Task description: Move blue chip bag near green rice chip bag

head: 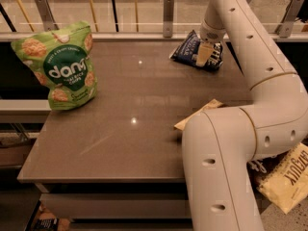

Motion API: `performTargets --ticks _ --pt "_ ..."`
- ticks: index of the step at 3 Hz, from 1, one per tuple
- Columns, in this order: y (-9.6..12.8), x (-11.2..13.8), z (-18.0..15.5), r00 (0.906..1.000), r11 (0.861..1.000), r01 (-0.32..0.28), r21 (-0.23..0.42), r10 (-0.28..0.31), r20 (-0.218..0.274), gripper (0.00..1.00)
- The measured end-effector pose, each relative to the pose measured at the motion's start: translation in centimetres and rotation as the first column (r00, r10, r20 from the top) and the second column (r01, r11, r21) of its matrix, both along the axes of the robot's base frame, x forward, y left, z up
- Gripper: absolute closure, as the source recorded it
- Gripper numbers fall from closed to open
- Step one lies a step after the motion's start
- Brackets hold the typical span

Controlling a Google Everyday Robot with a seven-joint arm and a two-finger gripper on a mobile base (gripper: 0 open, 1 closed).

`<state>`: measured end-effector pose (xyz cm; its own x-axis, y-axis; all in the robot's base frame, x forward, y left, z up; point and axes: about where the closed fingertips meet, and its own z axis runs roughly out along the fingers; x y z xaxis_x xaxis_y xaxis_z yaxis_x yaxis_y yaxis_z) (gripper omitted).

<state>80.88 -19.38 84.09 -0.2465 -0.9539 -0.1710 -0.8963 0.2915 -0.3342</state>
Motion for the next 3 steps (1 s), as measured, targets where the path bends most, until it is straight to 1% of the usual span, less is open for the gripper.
performTargets --ticks 1,2,3 --pt "0.14 0.35 -0.34 1.0 1.0 -0.001 0.002 0.001 0.005 0.86" --pt "0.24 0.57 -0.37 1.0 1.0 -0.002 0.003 0.002 0.008 1.0" --pt "0.39 0.6 -0.48 0.9999 1.0 -0.006 0.006 0.006 0.01 1.0"
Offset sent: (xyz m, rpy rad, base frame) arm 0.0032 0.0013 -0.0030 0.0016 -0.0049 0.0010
